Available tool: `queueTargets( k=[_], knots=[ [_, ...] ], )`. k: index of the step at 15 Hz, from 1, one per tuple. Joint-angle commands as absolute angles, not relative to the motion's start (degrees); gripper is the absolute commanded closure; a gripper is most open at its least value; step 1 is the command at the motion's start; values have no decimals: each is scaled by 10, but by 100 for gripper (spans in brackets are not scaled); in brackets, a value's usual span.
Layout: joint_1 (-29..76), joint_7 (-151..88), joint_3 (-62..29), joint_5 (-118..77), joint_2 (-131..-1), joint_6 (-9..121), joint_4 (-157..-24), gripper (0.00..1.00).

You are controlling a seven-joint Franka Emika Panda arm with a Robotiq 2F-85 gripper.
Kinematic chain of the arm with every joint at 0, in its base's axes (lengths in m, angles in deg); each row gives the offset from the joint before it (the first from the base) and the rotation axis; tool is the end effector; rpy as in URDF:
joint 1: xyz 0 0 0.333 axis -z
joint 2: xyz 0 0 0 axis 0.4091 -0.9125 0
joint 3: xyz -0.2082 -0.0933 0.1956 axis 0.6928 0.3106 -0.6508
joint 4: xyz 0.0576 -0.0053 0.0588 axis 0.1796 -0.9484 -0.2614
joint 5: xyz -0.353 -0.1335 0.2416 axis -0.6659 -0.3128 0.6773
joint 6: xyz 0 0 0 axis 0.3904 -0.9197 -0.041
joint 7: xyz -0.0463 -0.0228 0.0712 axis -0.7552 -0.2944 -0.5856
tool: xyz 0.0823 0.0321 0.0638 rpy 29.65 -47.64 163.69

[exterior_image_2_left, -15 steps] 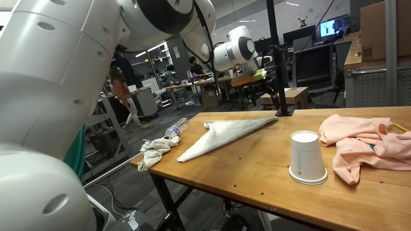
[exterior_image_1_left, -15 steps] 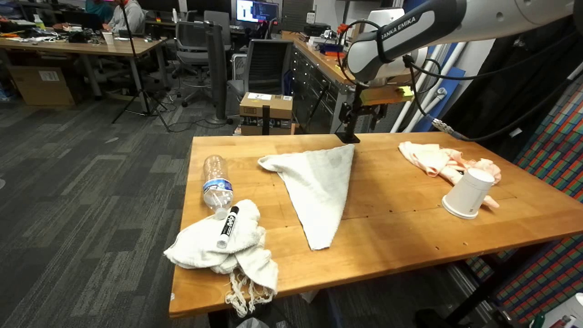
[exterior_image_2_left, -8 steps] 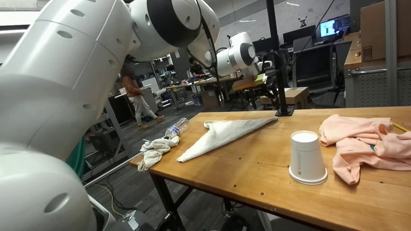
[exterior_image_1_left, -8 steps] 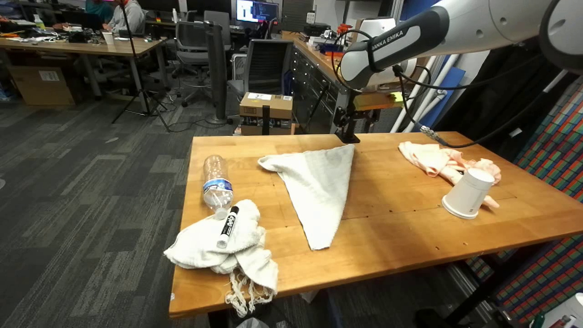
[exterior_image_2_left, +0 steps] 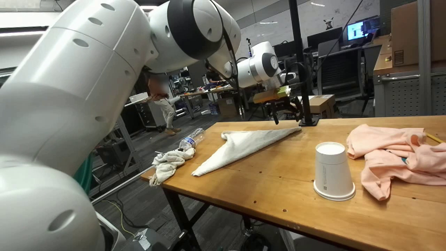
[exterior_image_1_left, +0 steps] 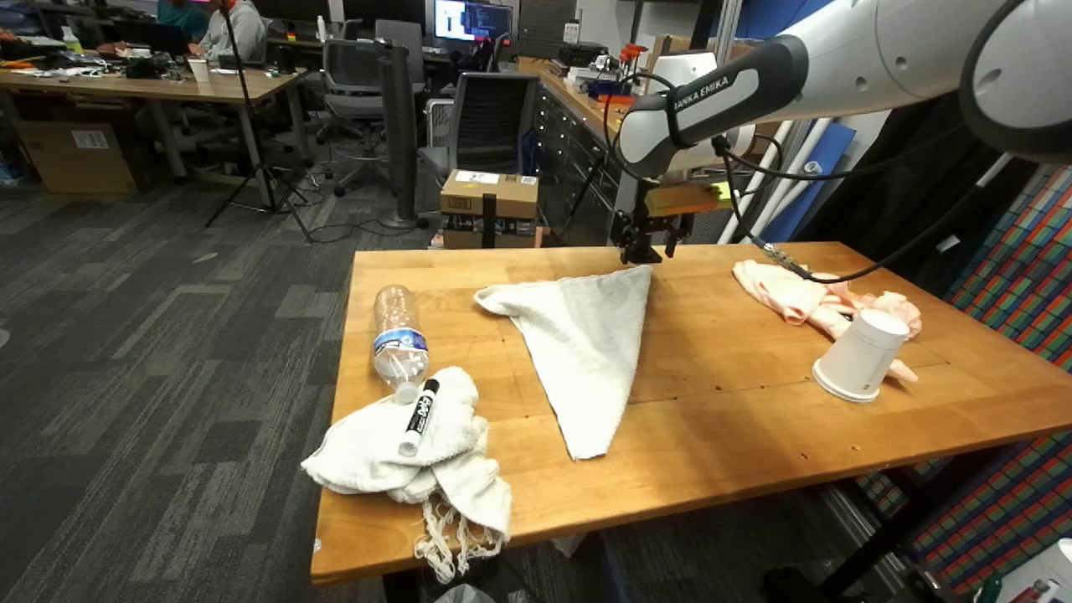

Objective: Fold the white towel at the center

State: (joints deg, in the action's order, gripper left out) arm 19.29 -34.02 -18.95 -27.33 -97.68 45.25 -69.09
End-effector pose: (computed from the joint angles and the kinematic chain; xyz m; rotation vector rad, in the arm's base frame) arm 0.7978 0.0480 0.2246 2.9860 0.0618 0.1326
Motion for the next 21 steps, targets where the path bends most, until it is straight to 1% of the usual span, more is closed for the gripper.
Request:
queueTargets(
  k=[1, 9, 16, 21],
  knots=[
    [189, -320, -194, -261, -1007, 420, -640, 0],
    [180, -288, -203, -263, -1059, 359, -569, 0],
    [180, -295, -194, -267, -1084, 372, -503, 0],
    [193, -296, -181, -267, -1094, 367, -493, 0]
  ],
)
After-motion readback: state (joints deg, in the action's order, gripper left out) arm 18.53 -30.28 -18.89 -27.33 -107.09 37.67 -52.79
